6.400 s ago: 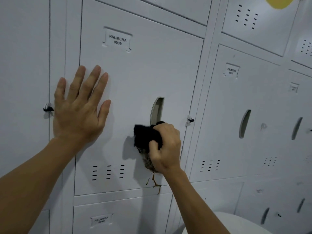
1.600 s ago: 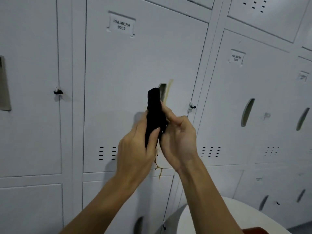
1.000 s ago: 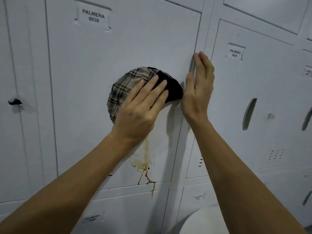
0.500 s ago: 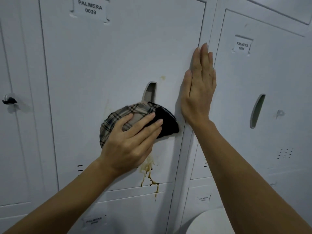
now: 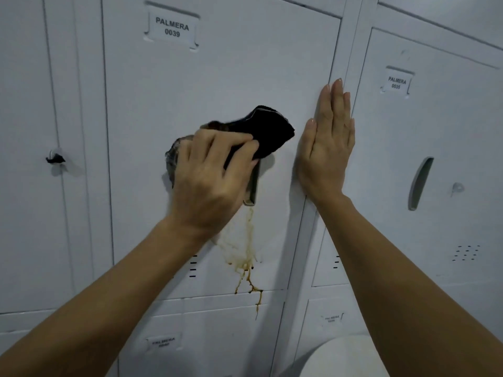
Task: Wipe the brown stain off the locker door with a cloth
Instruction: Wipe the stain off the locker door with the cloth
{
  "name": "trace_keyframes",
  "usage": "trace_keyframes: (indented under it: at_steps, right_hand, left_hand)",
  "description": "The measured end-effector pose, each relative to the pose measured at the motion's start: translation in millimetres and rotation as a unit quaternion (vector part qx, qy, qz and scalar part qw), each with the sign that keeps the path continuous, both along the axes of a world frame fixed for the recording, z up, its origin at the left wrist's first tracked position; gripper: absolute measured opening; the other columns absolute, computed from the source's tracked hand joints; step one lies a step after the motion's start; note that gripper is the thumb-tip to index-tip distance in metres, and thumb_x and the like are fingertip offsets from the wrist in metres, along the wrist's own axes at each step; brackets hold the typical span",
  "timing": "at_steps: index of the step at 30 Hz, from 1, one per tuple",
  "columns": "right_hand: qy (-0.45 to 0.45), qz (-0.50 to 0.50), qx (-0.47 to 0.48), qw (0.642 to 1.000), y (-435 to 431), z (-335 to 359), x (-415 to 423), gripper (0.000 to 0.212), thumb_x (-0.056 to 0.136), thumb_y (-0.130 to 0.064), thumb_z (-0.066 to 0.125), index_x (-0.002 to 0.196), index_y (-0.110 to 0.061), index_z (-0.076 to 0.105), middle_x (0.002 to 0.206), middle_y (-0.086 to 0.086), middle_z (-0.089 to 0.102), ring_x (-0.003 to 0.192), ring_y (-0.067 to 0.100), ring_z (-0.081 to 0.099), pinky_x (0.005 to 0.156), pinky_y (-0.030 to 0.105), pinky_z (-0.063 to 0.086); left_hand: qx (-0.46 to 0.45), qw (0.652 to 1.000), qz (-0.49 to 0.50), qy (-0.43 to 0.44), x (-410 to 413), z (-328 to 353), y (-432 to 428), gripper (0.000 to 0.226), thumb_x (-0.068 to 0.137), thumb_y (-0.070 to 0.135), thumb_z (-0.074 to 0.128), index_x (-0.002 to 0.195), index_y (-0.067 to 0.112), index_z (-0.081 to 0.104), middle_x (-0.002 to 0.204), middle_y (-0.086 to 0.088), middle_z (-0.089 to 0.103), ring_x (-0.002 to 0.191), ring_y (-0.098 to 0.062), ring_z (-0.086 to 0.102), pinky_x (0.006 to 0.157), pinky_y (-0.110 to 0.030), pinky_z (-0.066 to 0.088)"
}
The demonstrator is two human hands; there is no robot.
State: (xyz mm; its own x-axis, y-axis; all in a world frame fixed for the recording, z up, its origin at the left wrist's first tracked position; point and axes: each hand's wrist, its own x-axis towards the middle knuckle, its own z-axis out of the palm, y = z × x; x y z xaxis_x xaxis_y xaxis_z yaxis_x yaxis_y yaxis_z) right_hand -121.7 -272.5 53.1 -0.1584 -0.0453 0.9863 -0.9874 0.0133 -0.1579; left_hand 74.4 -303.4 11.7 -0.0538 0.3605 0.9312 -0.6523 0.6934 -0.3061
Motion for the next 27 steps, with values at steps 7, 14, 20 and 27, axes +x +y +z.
trace_keyframes:
  at_steps: [7,14,20,27]
  right_hand:
    - [0.012,-0.009,-0.015,1.000,-3,-1,-2,0.053,0.108,-0.017,0.034,0.159,-0.011,0.025,0.168,0.006,0.021,0.156,0.021,0.015,0.126,0.045,0.018]
    - [0.012,-0.016,-0.021,1.000,0,-1,1,0.052,0.108,-0.018,0.033,0.159,-0.011,0.025,0.168,0.006,0.022,0.156,0.021,0.017,0.127,0.040,0.017]
    - [0.021,-0.025,-0.021,0.999,1,2,1,0.052,0.108,-0.019,0.032,0.159,-0.010,0.025,0.167,0.008,0.022,0.156,0.022,0.018,0.127,0.038,0.017]
    - [0.018,-0.038,-0.030,0.999,-5,0,0,0.051,0.109,-0.020,0.030,0.159,-0.011,0.025,0.167,0.007,0.023,0.156,0.022,0.018,0.127,0.036,0.016]
  left_hand:
    - [0.060,0.993,0.089,-0.038,-13,-33,-19,0.032,0.095,0.023,0.057,0.121,0.014,0.073,0.129,0.000,0.070,0.117,-0.020,0.052,0.077,-0.043,0.038]
    - [0.113,0.982,0.090,-0.125,-5,-60,-9,0.035,0.090,0.035,0.065,0.113,0.010,0.072,0.129,0.000,0.067,0.118,-0.023,0.048,0.082,-0.045,0.034]
    - [0.171,0.972,0.088,-0.136,-11,-50,5,0.023,0.081,0.023,0.069,0.097,0.007,0.071,0.114,-0.001,0.066,0.108,-0.025,0.045,0.078,-0.043,0.034]
    - [0.196,0.966,0.018,-0.165,-7,-34,3,0.017,0.072,0.016,0.081,0.082,0.004,0.074,0.105,-0.005,0.065,0.100,-0.028,0.048,0.069,-0.039,0.039]
